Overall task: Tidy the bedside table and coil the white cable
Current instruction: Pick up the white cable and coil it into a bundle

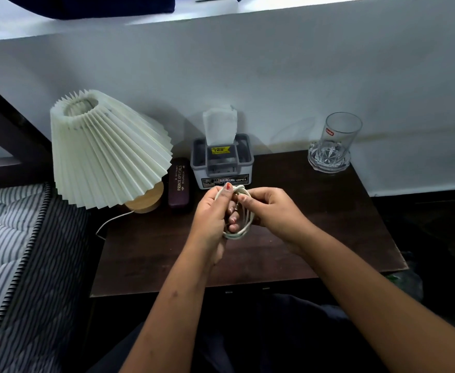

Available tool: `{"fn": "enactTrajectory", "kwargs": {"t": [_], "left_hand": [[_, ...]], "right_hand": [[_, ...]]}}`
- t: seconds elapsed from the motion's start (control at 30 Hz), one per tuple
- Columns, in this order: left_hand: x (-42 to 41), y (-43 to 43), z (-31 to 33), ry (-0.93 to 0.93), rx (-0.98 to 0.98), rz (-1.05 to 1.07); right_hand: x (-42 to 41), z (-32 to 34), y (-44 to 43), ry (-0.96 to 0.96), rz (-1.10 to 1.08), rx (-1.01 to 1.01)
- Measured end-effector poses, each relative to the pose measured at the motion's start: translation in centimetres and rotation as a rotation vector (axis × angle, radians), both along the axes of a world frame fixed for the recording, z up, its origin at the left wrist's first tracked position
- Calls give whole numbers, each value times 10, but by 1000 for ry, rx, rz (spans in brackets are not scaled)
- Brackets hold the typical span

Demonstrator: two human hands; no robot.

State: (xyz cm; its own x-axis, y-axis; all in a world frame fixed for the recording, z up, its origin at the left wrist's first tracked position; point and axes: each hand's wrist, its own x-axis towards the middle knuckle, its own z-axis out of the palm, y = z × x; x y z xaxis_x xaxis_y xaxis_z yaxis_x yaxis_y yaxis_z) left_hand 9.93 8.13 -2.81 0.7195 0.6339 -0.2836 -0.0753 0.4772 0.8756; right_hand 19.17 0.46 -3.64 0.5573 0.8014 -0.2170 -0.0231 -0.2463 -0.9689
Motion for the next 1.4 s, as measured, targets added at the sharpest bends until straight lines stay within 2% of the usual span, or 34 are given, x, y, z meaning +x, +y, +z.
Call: {"fn": "enactTrajectory", "kwargs": {"t": [0.13,0.3,0.43,0.53,0.77,0.87,1.03,1.2,1.4], "left_hand": [[-4,6,0,94,236,44],[-1,6,-8,215,374,135],[-2,8,-10,274,444,155],[-3,11,-9,260,392,103],[0,10,-5,153,128,61],[0,9,-5,127,74,66],[2,4,-5,88,-6,97],[5,1,-7,65,10,38],[8,1,-14,59,31,90]], "right_hand": [[2,4,-3,54,21,-3],[3,5,-4,127,76,-9],[4,5,-3,131,22,11],[6,7,-5,217,31,76],[4,9,-6,413,83,261],[3,9,-5,381,82,231],[6,7,-5,178,16,85],[7,5,-6,158,21,42],[9,4,-4,203,3,77]]}}
